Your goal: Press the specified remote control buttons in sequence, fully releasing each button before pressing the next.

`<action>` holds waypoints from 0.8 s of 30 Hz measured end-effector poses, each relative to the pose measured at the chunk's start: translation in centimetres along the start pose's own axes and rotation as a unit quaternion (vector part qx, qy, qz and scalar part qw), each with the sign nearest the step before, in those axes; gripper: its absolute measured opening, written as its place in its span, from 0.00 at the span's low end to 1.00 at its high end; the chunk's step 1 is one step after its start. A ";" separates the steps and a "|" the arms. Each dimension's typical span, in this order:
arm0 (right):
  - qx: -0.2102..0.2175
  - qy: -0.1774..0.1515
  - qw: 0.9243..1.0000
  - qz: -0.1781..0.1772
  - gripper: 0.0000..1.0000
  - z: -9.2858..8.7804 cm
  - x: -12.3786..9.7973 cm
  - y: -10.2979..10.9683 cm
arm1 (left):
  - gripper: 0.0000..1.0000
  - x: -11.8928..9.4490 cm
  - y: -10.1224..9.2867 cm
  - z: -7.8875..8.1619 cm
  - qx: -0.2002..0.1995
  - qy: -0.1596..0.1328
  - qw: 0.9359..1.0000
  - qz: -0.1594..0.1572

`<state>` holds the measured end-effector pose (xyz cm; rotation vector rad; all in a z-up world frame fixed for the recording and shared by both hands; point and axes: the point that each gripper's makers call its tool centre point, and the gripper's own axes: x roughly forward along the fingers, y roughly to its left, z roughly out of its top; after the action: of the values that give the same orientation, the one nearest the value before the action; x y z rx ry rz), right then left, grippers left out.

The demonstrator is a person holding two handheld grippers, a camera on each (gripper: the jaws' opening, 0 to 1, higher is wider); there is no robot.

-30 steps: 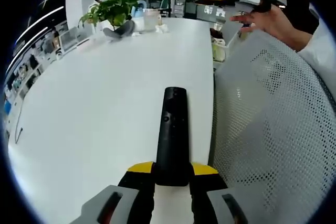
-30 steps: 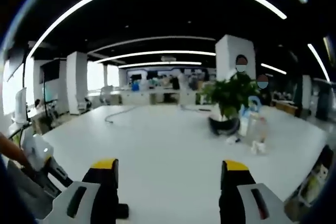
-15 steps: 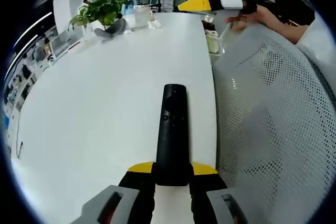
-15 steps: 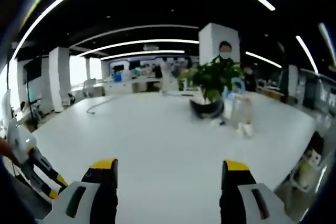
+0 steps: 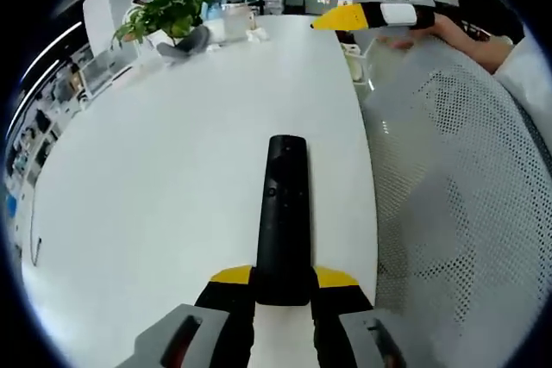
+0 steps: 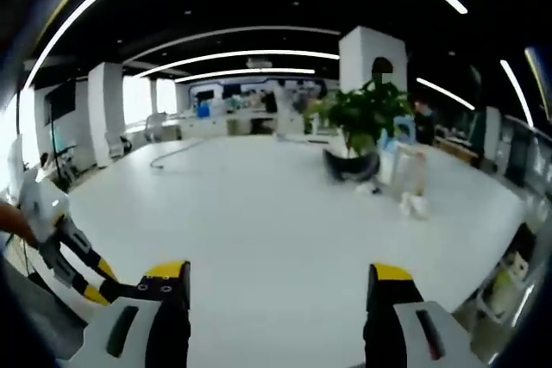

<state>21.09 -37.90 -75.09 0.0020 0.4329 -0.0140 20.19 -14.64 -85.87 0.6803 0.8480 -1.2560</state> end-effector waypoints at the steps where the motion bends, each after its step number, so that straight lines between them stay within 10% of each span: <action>1: 0.001 -0.001 1.000 -0.002 0.83 0.0 0.0 -0.1 | 0.23 0.0 0.4 0.0 0.001 -0.001 1.000 0.003; 24: -0.008 0.021 1.000 -0.015 0.83 -0.8 0.1 -0.5 | 0.23 0.0 6.8 1.4 0.027 0.014 0.999 0.022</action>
<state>20.81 -38.38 -75.83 -0.0208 0.4750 -0.0402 27.06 -14.49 -85.25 0.7564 0.8200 -1.2358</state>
